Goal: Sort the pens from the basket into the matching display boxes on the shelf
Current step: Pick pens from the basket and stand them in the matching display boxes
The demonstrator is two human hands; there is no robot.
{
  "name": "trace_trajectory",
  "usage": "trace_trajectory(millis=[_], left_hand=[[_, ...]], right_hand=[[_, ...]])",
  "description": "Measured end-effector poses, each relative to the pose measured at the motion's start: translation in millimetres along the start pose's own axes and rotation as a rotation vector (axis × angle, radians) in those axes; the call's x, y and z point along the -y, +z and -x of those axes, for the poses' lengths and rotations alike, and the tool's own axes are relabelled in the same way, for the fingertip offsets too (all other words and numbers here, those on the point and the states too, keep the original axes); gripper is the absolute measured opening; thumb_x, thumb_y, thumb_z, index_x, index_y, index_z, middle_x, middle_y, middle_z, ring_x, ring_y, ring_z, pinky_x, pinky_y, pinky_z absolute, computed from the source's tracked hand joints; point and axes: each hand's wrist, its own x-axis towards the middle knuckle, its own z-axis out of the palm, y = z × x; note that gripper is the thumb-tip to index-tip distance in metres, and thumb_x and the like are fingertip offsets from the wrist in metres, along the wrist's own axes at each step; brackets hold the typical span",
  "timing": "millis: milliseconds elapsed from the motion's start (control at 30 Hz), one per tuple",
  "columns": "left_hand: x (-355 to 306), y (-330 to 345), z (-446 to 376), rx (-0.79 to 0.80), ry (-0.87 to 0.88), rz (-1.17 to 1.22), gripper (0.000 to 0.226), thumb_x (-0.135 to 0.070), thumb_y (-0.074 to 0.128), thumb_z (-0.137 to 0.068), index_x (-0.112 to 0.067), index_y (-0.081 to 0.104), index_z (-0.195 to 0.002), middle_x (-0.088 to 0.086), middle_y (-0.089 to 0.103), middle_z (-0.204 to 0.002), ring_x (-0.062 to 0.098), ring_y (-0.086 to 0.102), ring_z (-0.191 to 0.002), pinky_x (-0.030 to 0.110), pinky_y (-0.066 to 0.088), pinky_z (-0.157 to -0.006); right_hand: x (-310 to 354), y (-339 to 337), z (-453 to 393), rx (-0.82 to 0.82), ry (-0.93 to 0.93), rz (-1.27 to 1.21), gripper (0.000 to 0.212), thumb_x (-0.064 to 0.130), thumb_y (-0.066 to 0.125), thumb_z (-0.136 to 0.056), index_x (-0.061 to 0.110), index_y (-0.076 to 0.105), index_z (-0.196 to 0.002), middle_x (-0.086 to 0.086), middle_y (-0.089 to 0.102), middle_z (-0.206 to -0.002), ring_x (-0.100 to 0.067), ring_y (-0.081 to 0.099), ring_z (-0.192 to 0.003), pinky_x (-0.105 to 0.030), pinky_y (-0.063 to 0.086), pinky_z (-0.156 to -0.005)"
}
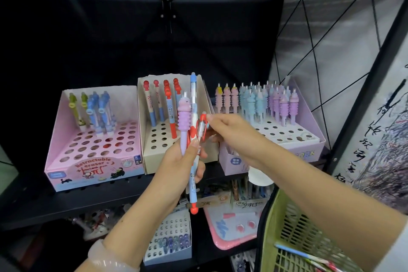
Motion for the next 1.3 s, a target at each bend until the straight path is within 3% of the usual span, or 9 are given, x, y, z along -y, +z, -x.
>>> trace_trajectory(millis=[167,400,467,533,633,767,933,1067,1300], left_hand=[[-4.4,-12.9,1.8,-0.081,0.04,0.013,0.019,-0.026,0.041,-0.097,-0.017,0.058,-0.097,-0.003,0.063,-0.062,0.011,0.045,-0.039,0.019,0.037,-0.037],[-13.2,-39.7,4.5,-0.203,0.07,-0.017,0.02,-0.022,0.039,-0.098,-0.008,0.054,-0.101,0.007,0.071,-0.073,0.019,0.066,-0.052,0.025,0.053,-0.047],[-13.9,-53.2,7.4,-0.271,0.054,-0.068,0.017,-0.021,0.04,-0.098,-0.009,0.052,-0.102,0.009,0.068,-0.081,0.018,0.063,-0.048,0.023,0.051,-0.044],[-13.4,-67.4,11.3,-0.329,0.073,-0.139,0.014,-0.021,0.039,-0.099,-0.014,0.051,-0.095,0.0,0.066,-0.074,0.011,0.052,-0.039,0.019,0.042,-0.038],[-16.7,-88.9,16.9,-0.425,0.127,-0.194,0.02,-0.021,0.039,-0.099,-0.016,0.048,-0.082,-0.009,0.056,-0.055,0.005,0.037,-0.036,0.014,0.032,-0.036],[-25.1,-120.1,27.5,-0.524,0.15,-0.201,0.023,-0.019,0.039,-0.099,-0.015,0.048,-0.079,-0.009,0.051,-0.054,0.003,0.034,-0.037,0.013,0.03,-0.036],[-37.4,-154.2,42.3,-0.573,0.191,-0.2,0.022,-0.023,0.04,-0.099,-0.017,0.055,-0.084,-0.008,0.054,-0.056,0.005,0.034,-0.037,0.014,0.029,-0.036],[-42.0,-169.3,45.0,-0.588,0.172,-0.199,0.02,-0.023,0.041,-0.099,-0.02,0.056,-0.088,-0.009,0.058,-0.058,0.005,0.036,-0.036,0.014,0.03,-0.036],[-38.5,-175.5,42.5,-0.548,0.122,-0.214,0.019,-0.026,0.041,-0.098,-0.024,0.058,-0.088,-0.007,0.062,-0.062,0.005,0.037,-0.037,0.015,0.032,-0.036]], right_hand=[[0.8,11.1,-4.1,0.106,-0.069,-0.119,0.023,0.021,0.045,-0.098,0.016,0.067,-0.102,0.003,0.067,-0.096,-0.004,0.061,-0.087,-0.023,0.051,-0.082],[13.0,27.0,-19.3,-0.093,-0.171,-0.195,0.018,0.026,0.058,-0.09,0.016,0.062,-0.075,0.004,0.07,-0.069,-0.006,0.066,-0.064,-0.015,0.05,-0.056],[23.4,27.7,-27.8,-0.19,-0.206,-0.207,0.019,0.026,0.058,-0.09,0.015,0.06,-0.075,0.003,0.069,-0.066,-0.008,0.066,-0.063,-0.016,0.049,-0.056],[35.8,31.7,-37.3,-0.256,-0.244,-0.21,0.015,0.024,0.058,-0.091,0.015,0.061,-0.079,0.002,0.068,-0.068,-0.008,0.066,-0.064,-0.019,0.051,-0.06],[55.7,50.9,-51.6,-0.304,-0.327,-0.109,0.009,0.021,0.061,-0.089,0.013,0.059,-0.088,0.0,0.068,-0.069,-0.007,0.067,-0.065,-0.019,0.054,-0.062],[74.0,91.0,-74.8,-0.362,-0.397,0.011,0.018,0.025,0.067,-0.085,0.019,0.052,-0.077,-0.007,0.069,-0.071,-0.016,0.068,-0.068,-0.026,0.055,-0.065],[72.4,119.3,-108.1,-0.404,-0.398,0.243,0.025,0.031,0.066,-0.085,0.022,0.046,-0.073,0.005,0.056,-0.064,-0.007,0.056,-0.06,-0.012,0.042,-0.052],[67.0,129.4,-134.0,-0.437,-0.35,0.407,0.024,0.03,0.063,-0.087,0.012,0.048,-0.082,0.003,0.054,-0.064,-0.014,0.056,-0.062,-0.028,0.042,-0.057],[60.1,145.2,-153.7,-0.351,-0.254,0.603,0.023,0.029,0.059,-0.09,0.009,0.046,-0.087,-0.008,0.057,-0.08,-0.023,0.055,-0.073,-0.031,0.039,-0.06]])
